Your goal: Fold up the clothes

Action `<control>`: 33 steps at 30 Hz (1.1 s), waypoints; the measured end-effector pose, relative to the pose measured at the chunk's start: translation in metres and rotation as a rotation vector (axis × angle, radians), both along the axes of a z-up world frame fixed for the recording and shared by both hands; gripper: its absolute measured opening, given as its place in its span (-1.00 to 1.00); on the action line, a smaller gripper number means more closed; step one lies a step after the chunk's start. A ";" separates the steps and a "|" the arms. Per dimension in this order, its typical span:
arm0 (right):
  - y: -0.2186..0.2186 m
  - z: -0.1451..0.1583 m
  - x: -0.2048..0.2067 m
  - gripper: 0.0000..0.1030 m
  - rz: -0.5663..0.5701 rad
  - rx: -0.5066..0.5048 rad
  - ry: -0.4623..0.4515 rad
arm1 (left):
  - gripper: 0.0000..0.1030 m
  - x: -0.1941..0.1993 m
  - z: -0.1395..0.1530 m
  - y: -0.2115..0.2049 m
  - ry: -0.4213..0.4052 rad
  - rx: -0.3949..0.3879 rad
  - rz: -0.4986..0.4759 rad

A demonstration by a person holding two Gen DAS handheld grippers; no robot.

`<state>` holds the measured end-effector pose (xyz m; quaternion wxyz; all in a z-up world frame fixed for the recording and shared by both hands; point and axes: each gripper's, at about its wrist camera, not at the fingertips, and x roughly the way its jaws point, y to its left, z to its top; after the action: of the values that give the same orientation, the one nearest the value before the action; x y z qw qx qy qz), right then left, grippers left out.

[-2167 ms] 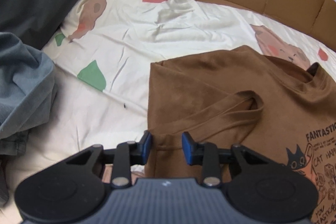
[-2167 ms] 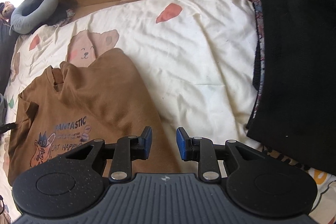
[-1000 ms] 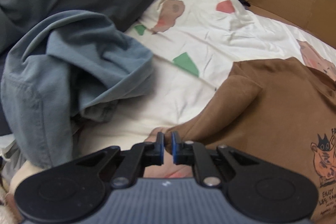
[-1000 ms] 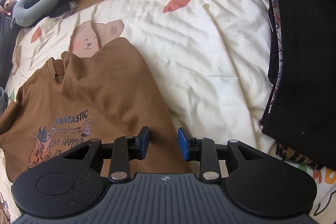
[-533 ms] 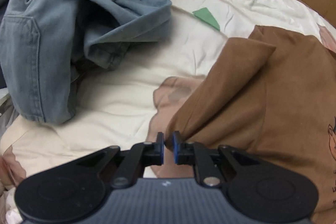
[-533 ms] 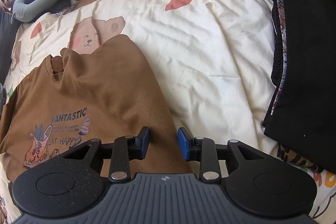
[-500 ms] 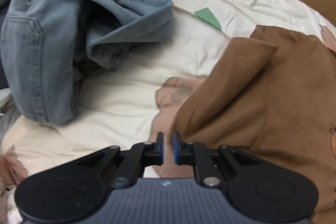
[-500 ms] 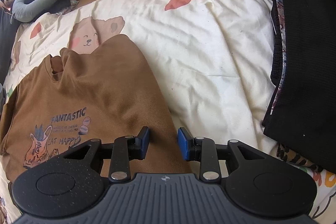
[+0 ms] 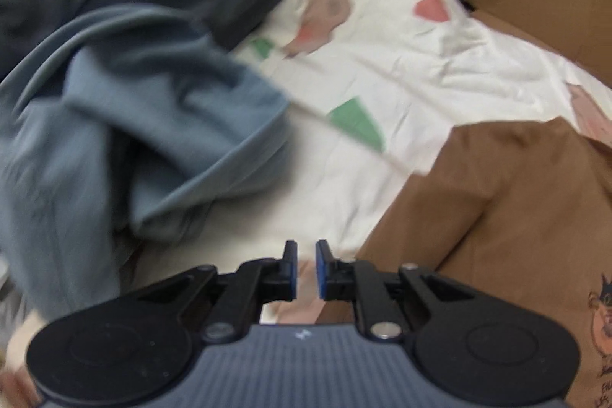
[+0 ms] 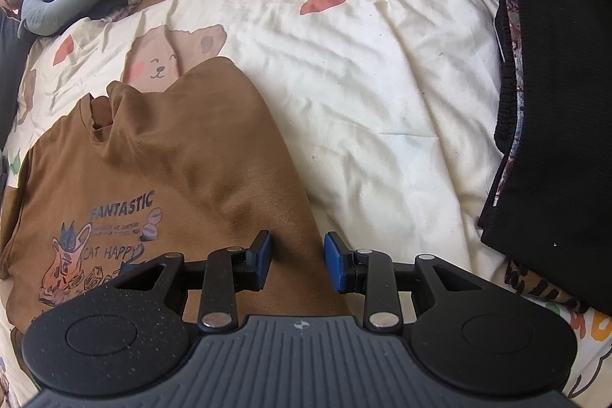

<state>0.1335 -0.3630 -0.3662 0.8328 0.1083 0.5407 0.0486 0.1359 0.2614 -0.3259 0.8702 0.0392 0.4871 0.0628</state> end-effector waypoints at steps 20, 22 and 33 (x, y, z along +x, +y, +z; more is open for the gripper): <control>0.005 -0.001 0.007 -0.15 0.036 -0.017 -0.009 | -0.48 0.048 -0.045 -0.049 0.026 -0.077 -0.134; 0.006 -0.002 0.007 -0.15 0.039 -0.021 -0.008 | -0.30 0.047 -0.047 -0.054 0.028 -0.066 -0.152; 0.006 -0.005 0.008 -0.15 0.040 -0.024 -0.002 | -0.32 0.056 -0.034 -0.033 -0.017 -0.040 -0.090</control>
<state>0.1413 -0.3569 -0.3708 0.8333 0.0874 0.5426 0.0588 0.1920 0.2287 -0.3597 0.8769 0.0433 0.4785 0.0142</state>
